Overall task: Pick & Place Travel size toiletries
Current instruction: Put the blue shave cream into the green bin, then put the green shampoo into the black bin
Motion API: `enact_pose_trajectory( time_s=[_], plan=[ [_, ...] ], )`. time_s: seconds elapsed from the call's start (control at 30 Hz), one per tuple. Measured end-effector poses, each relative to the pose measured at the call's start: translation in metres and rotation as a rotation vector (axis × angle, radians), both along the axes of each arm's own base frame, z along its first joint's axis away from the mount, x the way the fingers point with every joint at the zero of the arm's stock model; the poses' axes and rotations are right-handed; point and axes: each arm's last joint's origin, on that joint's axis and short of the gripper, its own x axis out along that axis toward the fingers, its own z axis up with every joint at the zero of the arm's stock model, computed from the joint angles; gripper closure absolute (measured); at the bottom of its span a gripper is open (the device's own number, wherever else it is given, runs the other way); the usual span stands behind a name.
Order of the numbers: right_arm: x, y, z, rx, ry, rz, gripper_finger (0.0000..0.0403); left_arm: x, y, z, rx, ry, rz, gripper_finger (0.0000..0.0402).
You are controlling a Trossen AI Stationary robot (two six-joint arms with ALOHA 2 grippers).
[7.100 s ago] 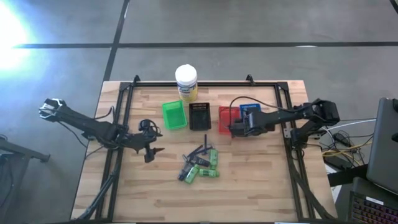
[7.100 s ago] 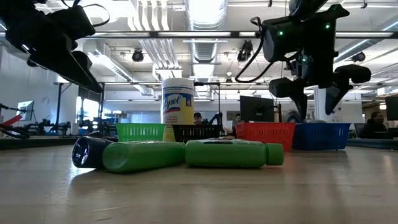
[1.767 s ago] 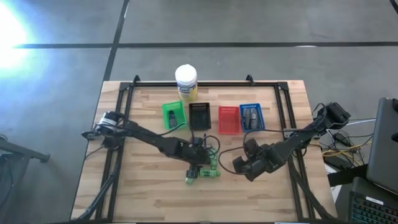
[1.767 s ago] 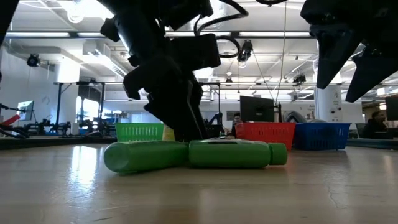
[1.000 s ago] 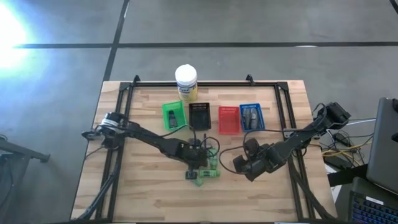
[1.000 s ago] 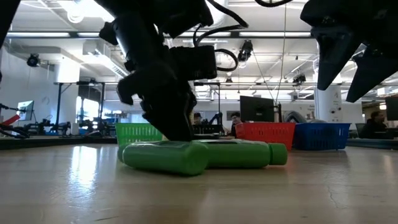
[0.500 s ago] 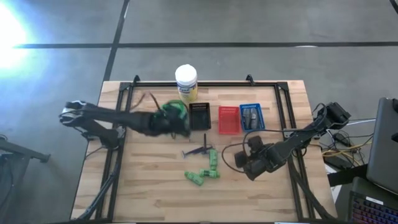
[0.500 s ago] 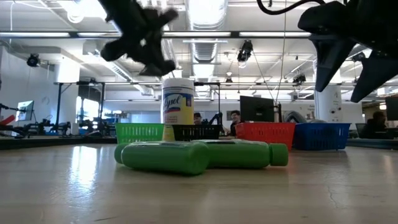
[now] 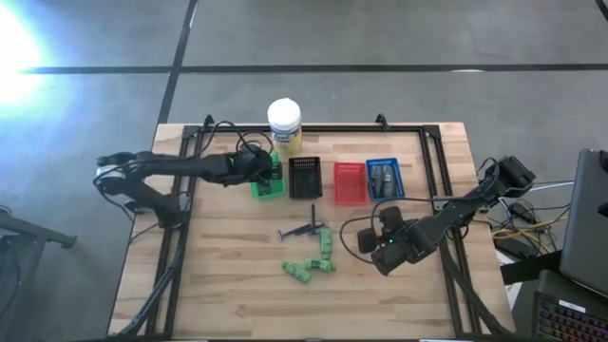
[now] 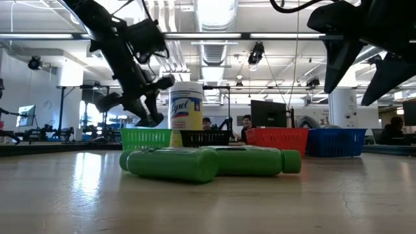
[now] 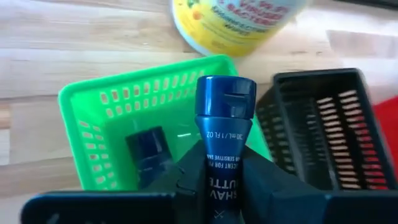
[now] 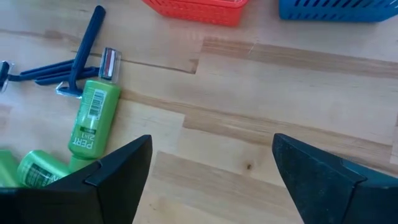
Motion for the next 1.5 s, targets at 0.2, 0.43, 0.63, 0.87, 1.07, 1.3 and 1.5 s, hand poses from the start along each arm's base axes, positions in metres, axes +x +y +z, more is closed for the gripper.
enact_pose_trajectory(
  time_s=[0.2, 0.43, 0.63, 0.87, 1.07, 1.3, 1.5],
  plan=[
    [0.000, 0.000, 0.000, 0.001, -0.001, 0.002, 0.0084, 0.004, 0.001, 0.005, 0.026, -0.010, -0.021, 0.0266],
    [0.007, 0.005, 0.001, 0.017, -0.013, 0.130, 0.0085, 0.011, -0.009, 0.023, 0.059, 0.007, -0.329, 0.0197],
    [0.029, 0.011, -0.004, 0.160, -0.076, 0.238, 0.0085, 0.017, -0.071, 0.032, 0.090, 0.004, -1.006, 0.0190],
    [0.052, 0.015, -0.018, 0.179, -0.106, 0.225, 0.0085, 0.012, -0.164, 0.026, 0.392, 0.106, -1.528, 0.0191],
    [0.060, 0.020, -0.021, 0.202, -0.078, 0.257, 0.0074, 0.023, -0.200, 0.005, 0.593, 0.141, -1.617, 0.0180],
    [0.062, 0.023, -0.022, 0.240, -0.064, 0.270, 0.0054, 0.055, -0.214, -0.018, 0.483, 0.129, -1.670, 0.0130],
    [0.062, 0.023, -0.021, 0.245, -0.061, 0.268, 0.0052, 0.074, -0.223, -0.027, 0.496, 0.148, -1.728, 0.0096]
  ],
)
